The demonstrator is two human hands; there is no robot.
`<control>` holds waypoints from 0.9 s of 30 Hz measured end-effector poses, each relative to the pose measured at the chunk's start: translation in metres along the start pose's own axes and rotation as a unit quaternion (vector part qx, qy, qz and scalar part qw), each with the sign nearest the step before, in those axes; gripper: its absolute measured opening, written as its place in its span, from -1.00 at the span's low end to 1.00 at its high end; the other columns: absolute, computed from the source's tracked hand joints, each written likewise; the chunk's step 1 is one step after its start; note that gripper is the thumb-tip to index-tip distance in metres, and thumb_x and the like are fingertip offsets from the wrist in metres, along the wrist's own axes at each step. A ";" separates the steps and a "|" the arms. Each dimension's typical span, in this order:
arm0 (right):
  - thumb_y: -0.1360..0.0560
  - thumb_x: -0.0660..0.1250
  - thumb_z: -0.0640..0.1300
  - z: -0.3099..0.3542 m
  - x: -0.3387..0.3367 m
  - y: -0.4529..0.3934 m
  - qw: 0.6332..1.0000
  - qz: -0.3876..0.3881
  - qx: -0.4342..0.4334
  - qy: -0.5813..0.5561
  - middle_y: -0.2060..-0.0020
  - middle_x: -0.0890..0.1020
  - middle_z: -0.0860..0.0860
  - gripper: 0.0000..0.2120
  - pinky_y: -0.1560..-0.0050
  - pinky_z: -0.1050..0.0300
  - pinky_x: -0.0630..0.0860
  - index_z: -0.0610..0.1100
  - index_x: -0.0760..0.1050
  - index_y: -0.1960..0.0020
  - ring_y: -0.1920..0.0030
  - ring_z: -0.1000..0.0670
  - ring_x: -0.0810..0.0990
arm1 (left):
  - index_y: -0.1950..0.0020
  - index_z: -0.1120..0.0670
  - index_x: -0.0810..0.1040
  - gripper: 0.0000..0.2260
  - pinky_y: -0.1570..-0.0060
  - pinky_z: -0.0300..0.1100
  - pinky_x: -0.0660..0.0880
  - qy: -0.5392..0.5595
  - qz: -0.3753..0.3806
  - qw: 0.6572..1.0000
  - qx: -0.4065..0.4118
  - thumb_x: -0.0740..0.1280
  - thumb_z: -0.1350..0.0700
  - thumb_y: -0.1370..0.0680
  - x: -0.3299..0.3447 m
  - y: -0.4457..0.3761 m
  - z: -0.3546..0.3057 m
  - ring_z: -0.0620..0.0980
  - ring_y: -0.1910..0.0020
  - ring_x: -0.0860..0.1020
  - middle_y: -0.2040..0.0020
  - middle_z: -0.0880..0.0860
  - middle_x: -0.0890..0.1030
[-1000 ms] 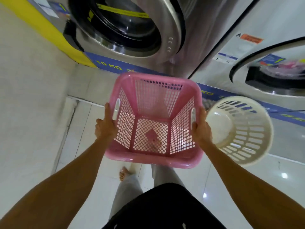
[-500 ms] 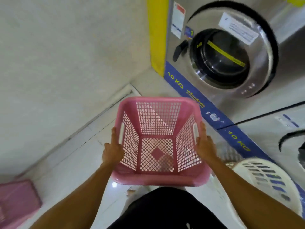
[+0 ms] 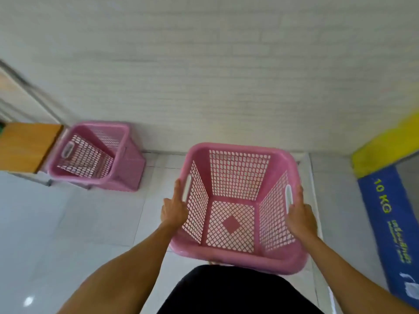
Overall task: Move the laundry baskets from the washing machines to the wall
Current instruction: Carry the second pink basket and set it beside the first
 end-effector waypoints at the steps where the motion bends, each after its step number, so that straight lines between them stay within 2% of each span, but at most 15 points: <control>1: -0.64 0.13 -0.13 0.021 0.009 -0.003 1.000 0.004 -0.016 -0.003 0.12 0.53 -0.22 -0.28 0.48 0.19 0.34 0.22 -0.24 -0.58 0.36 -0.10 0.53 | -0.48 -0.38 -0.22 -0.33 0.15 0.05 0.50 0.011 -0.018 1.000 -0.013 0.17 -0.01 -0.57 -0.012 -0.007 0.017 0.29 0.11 0.57 -0.04 0.28 0.51; 4: -0.63 0.14 -0.09 0.083 0.033 -0.015 0.998 0.011 -0.064 -0.013 0.08 0.54 -0.26 -0.28 0.43 0.11 0.45 0.28 -0.25 -0.55 0.29 -0.20 0.60 | -0.48 -0.39 -0.20 -0.31 0.19 0.04 0.49 0.042 -0.061 0.996 -0.043 0.18 0.03 -0.57 -0.040 -0.028 0.062 0.26 0.14 0.55 -0.02 0.28 0.50; 7: -0.64 0.12 -0.06 0.139 0.052 -0.029 0.995 0.026 -0.100 0.004 0.01 0.52 -0.25 -0.30 0.30 0.02 0.55 0.25 -0.25 -0.57 0.20 -0.22 0.60 | -0.45 -0.43 -0.23 -0.28 0.19 0.05 0.56 0.069 -0.090 0.991 -0.069 0.20 0.04 -0.57 -0.061 -0.045 0.098 0.25 0.16 0.56 0.02 0.26 0.50; 11: -0.65 0.07 -0.03 0.207 0.081 -0.049 0.989 0.062 -0.134 0.011 0.10 0.53 -0.22 -0.36 0.46 0.13 0.46 0.28 -0.25 -0.55 0.33 -0.15 0.59 | -0.41 -0.51 -0.27 -0.24 0.21 0.10 0.62 0.104 -0.105 0.983 -0.107 0.21 0.02 -0.54 -0.073 -0.075 0.145 0.19 0.22 0.57 0.04 0.24 0.53; 15: -0.65 0.11 -0.10 0.269 0.113 -0.073 0.981 0.104 -0.159 0.041 0.10 0.51 -0.19 -0.29 0.49 0.17 0.40 0.27 -0.29 -0.56 0.34 -0.09 0.58 | -0.38 -0.54 -0.30 -0.23 0.18 0.09 0.61 0.123 -0.103 0.977 -0.144 0.24 -0.04 -0.55 -0.089 -0.110 0.179 0.14 0.20 0.55 -0.01 0.22 0.52; 19: -0.64 0.15 -0.13 0.322 0.129 -0.093 0.977 0.141 -0.157 0.044 0.15 0.51 -0.15 -0.24 0.51 0.16 0.43 0.26 -0.29 -0.56 0.36 -0.08 0.60 | -0.41 -0.48 -0.29 -0.25 0.23 0.02 0.57 0.128 -0.100 0.973 -0.166 0.22 -0.03 -0.56 -0.111 -0.145 0.196 0.11 0.19 0.53 -0.03 0.22 0.50; 23: -0.64 0.19 -0.13 0.361 0.141 -0.115 0.967 0.194 -0.157 0.061 0.20 0.52 -0.08 -0.23 0.50 0.19 0.44 0.14 -0.26 -0.61 0.40 0.00 0.57 | -0.47 -0.42 -0.25 -0.24 0.44 -0.18 0.42 0.113 -0.128 0.973 -0.155 0.22 0.08 -0.58 -0.138 -0.191 0.207 0.02 0.31 0.51 0.07 0.21 0.54; 25: -0.64 0.21 -0.13 0.372 0.146 -0.121 0.966 0.205 -0.148 0.057 0.18 0.54 -0.11 -0.21 0.43 0.11 0.53 0.15 -0.27 -0.61 0.38 -0.01 0.58 | -0.51 -0.35 -0.20 -0.23 0.44 -0.17 0.45 0.107 -0.138 0.975 -0.137 0.25 0.12 -0.56 -0.147 -0.209 0.208 0.04 0.33 0.52 0.16 0.17 0.53; 27: -0.63 0.23 -0.14 0.379 0.156 -0.128 0.964 0.221 -0.139 0.057 0.10 0.61 -0.19 -0.19 0.32 0.01 0.64 0.13 -0.29 -0.61 0.35 -0.04 0.59 | -0.54 -0.22 -0.04 -0.29 0.39 -0.11 0.48 0.104 -0.120 0.977 -0.144 0.27 0.16 -0.54 -0.151 -0.229 0.213 0.07 0.30 0.53 0.18 0.14 0.52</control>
Point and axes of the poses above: each hand's wrist, its own y-axis away from the middle knuckle, its own x-axis out of the palm, z = x × y, the point moved 5 cm from there along -y, towards the middle knuckle
